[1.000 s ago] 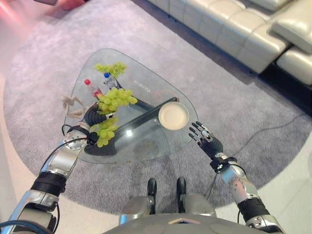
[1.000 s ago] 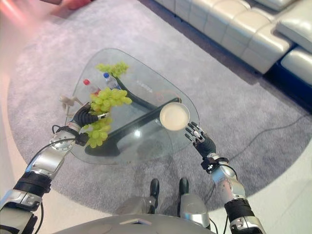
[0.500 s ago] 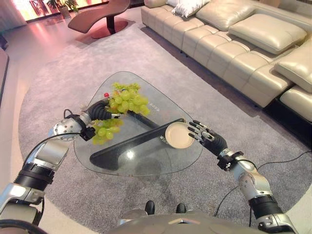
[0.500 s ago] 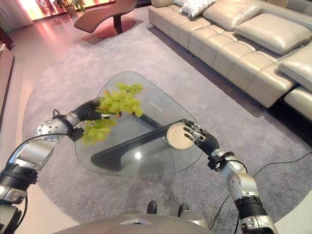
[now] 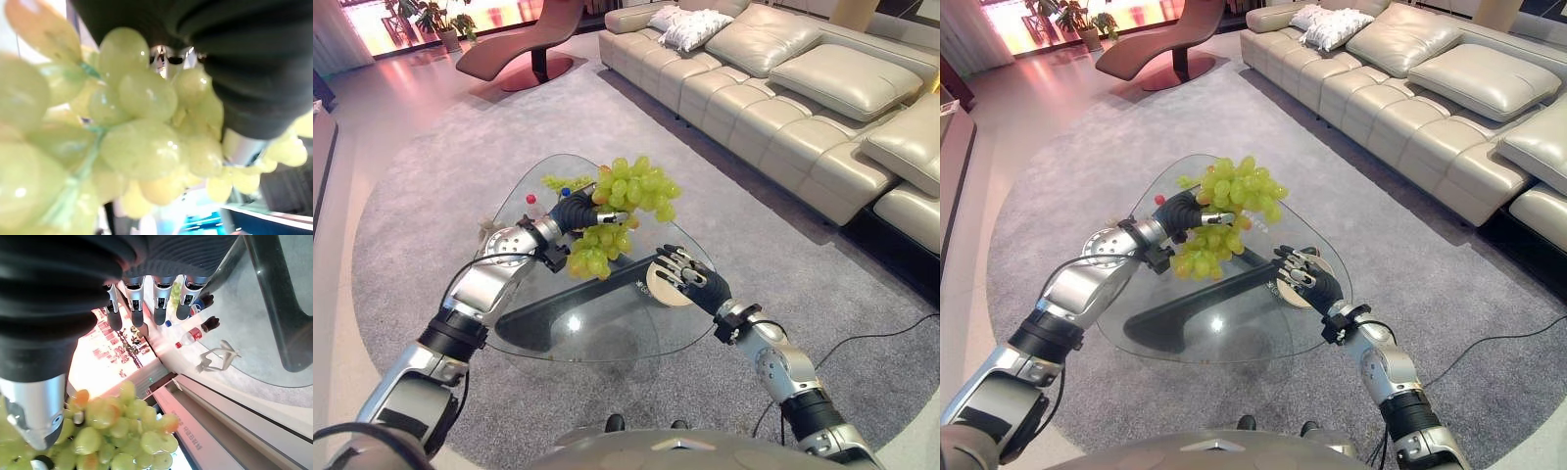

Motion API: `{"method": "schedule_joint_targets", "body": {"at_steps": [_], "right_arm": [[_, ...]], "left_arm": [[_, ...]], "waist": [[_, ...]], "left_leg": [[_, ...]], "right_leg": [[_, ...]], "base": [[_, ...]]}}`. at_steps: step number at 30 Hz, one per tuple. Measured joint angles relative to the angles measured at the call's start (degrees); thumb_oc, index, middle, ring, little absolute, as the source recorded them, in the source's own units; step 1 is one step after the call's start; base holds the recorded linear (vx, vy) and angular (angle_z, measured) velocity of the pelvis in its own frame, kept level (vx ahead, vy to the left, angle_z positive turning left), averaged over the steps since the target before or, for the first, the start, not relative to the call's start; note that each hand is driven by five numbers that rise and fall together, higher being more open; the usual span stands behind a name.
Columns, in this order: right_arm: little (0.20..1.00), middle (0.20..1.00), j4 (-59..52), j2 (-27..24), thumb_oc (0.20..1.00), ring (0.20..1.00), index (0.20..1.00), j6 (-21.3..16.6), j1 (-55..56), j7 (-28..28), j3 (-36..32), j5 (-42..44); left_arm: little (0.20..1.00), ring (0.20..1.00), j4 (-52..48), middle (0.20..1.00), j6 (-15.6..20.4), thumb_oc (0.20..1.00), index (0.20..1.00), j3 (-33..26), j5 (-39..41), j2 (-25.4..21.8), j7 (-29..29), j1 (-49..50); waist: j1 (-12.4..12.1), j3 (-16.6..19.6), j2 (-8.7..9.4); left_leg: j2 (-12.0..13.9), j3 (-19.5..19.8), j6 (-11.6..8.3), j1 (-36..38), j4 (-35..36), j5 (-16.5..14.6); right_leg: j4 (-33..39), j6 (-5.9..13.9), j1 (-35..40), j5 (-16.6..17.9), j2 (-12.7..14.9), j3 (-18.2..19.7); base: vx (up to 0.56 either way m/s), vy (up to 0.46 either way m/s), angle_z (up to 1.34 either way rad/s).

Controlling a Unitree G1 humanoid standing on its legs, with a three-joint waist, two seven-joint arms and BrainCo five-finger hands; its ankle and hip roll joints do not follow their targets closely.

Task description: Pick up fruits into the plate

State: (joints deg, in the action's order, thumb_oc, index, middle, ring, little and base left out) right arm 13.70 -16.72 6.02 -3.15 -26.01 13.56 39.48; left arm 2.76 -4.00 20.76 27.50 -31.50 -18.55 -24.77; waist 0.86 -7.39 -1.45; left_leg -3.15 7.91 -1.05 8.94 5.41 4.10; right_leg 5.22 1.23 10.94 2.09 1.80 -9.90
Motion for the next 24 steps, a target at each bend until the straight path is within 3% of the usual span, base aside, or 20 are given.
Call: {"method": "schedule_joint_targets", "body": {"at_steps": [15, 24], "right_arm": [[1.000, 1.000, 0.00, 0.36, 1.000, 1.000, 1.000, -0.01, -2.20, 2.52, 3.67, 0.00], [1.000, 1.000, 0.00, 1.36, 1.000, 1.000, 1.000, 0.61, -2.22, 2.83, 5.08, 5.08]], "left_arm": [[0.200, 0.200, -2.25, 0.200, -3.50, 0.200, 0.200, 0.02, 10.70, 5.78, 4.76, 0.00], [0.200, 0.200, -2.88, 0.200, -4.89, 0.200, 0.200, 0.74, 13.27, 8.42, 3.67, 0.04]], "waist": [[0.34, 0.29, -0.89], [-0.31, 0.63, -1.46]], "left_leg": [[0.02, -0.15, 0.10, 0.04, -0.01, -0.07], [0.08, -0.20, 0.30, 0.04, 0.00, -0.22]], "right_leg": [[0.00, 0.00, -0.01, -0.01, 0.00, 0.09], [0.00, 0.00, -0.01, -0.02, -0.05, 0.09]], "base": [[0.00, 0.000, 0.00], [0.00, 0.000, 0.00]]}}
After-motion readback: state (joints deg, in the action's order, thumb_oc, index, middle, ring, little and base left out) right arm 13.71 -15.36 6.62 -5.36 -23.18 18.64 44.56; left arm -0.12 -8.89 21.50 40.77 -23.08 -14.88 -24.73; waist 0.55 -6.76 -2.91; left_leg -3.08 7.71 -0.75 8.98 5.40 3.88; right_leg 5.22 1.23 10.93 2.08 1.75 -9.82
